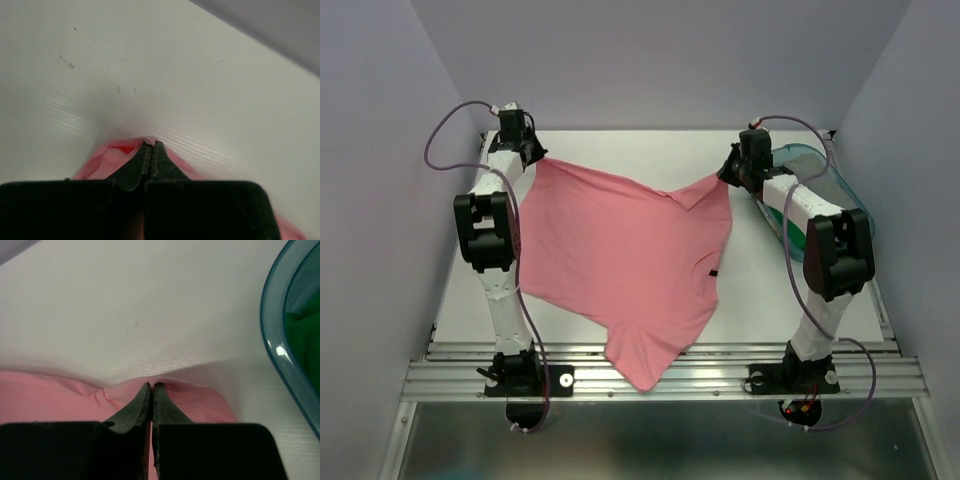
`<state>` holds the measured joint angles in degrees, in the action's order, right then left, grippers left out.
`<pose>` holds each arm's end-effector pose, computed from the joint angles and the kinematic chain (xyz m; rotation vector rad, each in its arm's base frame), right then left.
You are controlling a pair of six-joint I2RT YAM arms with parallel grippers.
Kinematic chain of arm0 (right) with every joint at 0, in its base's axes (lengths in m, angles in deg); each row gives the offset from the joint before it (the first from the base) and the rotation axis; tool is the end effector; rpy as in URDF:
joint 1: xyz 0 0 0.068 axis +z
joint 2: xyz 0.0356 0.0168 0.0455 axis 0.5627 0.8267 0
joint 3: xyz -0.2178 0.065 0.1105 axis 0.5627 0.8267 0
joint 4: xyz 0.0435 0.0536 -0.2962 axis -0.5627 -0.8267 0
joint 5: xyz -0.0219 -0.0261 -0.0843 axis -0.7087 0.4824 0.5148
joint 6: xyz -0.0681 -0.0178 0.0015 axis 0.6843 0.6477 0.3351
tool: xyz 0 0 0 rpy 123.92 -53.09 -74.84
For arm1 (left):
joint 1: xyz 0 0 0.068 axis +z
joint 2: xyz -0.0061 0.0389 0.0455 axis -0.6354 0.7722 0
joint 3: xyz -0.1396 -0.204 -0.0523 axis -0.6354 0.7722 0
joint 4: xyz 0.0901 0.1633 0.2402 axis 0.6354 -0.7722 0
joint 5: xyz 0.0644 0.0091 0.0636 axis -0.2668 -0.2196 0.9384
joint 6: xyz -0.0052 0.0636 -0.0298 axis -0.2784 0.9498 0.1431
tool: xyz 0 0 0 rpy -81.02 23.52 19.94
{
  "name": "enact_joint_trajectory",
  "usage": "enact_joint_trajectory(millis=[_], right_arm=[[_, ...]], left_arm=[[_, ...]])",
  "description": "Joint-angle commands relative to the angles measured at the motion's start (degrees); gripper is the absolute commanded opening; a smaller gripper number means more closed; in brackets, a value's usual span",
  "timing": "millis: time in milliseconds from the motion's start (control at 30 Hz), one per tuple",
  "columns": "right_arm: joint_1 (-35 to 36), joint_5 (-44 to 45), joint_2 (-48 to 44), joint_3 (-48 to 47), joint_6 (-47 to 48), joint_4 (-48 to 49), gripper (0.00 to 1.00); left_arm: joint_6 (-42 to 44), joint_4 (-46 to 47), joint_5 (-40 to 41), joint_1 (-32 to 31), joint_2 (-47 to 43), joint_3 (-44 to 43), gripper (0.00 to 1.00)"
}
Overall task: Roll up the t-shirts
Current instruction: Flatten out the T-shirt at the center of the board, then fold the T-shirt at the center of the board.
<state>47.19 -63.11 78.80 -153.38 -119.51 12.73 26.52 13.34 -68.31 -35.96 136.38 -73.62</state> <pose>0.4714 0.1044 0.2014 0.3753 2.1473 0.3651 0.5627 0.0316 0.2067 -0.4170 2.0466 -0.2382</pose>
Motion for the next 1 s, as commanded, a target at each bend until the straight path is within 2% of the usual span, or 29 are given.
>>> enact_joint_trajectory(millis=[0, 200, 333, 633, 967], right_arm=[[-1.17, -0.45, 3.24, -6.91, 1.17, 5.31, 0.01], [-2.75, -2.73, 8.17, -11.04, -0.06, 5.13, 0.01], [-2.75, -5.44, 7.21, -10.44, -0.76, 4.34, 0.01], [-0.56, -11.26, -1.57, 3.35, -7.88, 5.92, 0.01], [2.95, -11.7, -8.17, 10.04, -11.05, 4.96, 0.01]], left_arm=[[1.83, 1.22, -0.92, 0.73, 3.19, -11.67, 0.0], [1.92, 0.6, -1.8, 1.96, 10.06, -18.72, 0.0], [2.97, 0.86, -1.63, 2.75, 11.65, -20.4, 0.0], [4.56, 0.77, -2.68, 3.11, 11.22, -19.09, 0.0], [6.75, -0.89, -1.37, 3.11, 9.54, -17.5, 0.0]])
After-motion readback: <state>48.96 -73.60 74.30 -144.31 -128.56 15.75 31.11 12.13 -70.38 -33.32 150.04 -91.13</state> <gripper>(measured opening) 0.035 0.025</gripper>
